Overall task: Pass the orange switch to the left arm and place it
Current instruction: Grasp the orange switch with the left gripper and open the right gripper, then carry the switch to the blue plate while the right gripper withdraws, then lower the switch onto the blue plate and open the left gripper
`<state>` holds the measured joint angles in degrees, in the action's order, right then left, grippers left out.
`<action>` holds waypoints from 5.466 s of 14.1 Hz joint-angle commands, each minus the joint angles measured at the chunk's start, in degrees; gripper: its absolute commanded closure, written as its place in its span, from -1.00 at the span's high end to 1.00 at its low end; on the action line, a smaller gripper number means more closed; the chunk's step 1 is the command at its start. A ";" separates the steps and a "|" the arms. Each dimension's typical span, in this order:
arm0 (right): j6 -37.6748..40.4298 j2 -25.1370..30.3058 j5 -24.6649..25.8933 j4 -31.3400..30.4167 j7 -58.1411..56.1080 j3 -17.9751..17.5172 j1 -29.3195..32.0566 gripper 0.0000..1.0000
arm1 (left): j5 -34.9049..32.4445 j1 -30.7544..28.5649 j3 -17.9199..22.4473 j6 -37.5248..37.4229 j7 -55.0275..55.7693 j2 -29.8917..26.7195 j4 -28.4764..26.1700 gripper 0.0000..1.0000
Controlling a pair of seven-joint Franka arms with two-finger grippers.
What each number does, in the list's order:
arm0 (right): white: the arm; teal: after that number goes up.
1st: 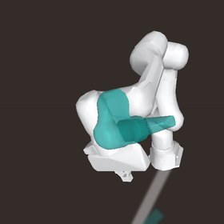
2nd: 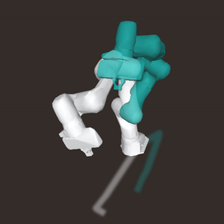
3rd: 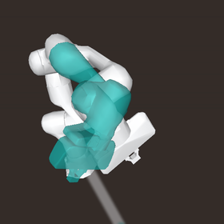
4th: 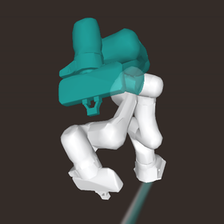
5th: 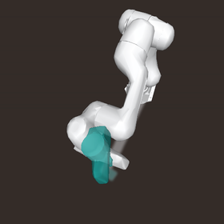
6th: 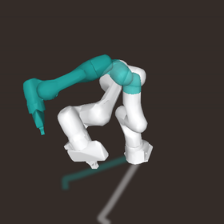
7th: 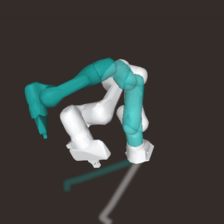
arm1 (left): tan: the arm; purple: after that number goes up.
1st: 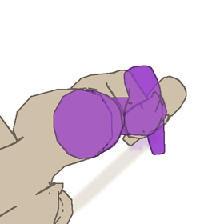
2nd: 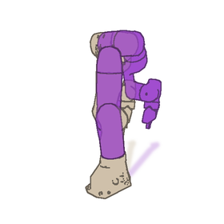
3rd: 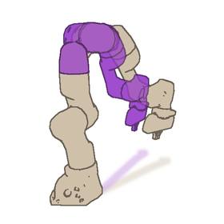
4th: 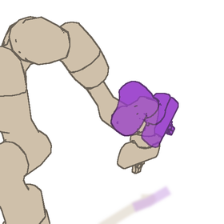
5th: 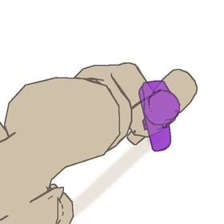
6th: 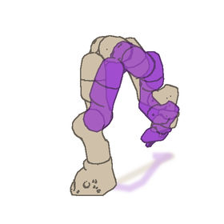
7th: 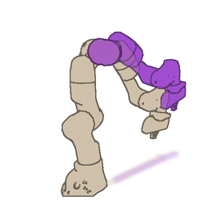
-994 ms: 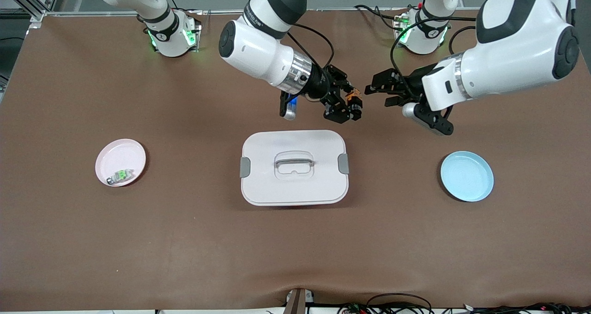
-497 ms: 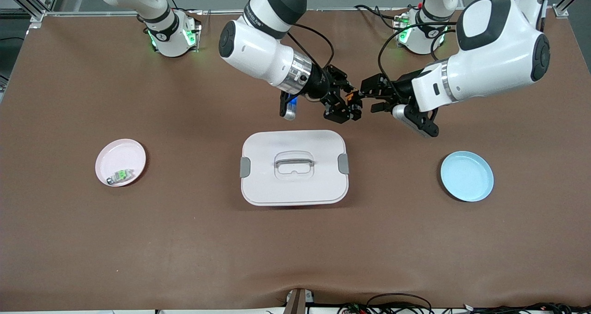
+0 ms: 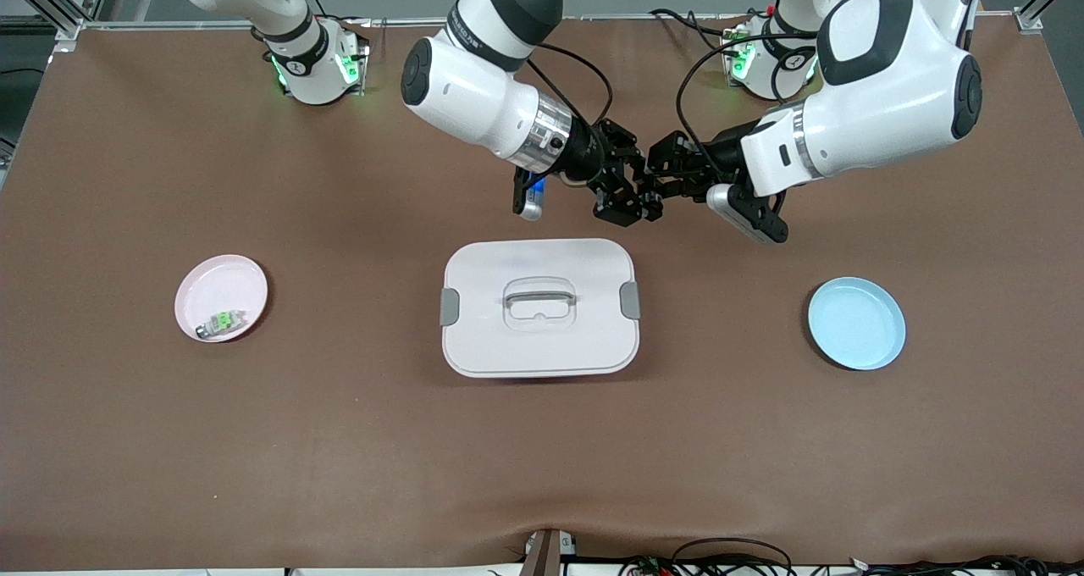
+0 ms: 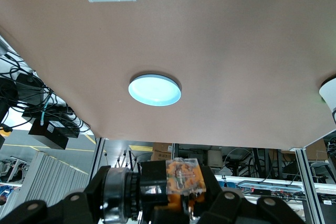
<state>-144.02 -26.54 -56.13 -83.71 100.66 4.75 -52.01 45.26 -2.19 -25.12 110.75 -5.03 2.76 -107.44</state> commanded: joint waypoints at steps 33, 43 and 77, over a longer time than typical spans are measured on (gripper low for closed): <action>47.93 18.28 26.40 0.57 -31.27 1.93 17.46 1.00 | -63.07 -17.76 1.04 1.56 -43.81 20.96 6.98 -1.00; 53.75 27.41 44.14 -10.32 -68.55 1.93 27.22 1.00 | -73.99 -20.58 1.04 15.11 -71.69 30.29 6.19 -1.00; 54.90 27.51 52.52 -6.20 -96.35 1.58 50.87 1.00 | -72.42 -22.41 -7.14 -2.90 -27.85 24.58 16.46 1.00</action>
<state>-89.81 1.20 -4.34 -91.44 4.92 7.52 -2.79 -28.77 -23.45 -31.71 109.27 -34.75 29.46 -91.55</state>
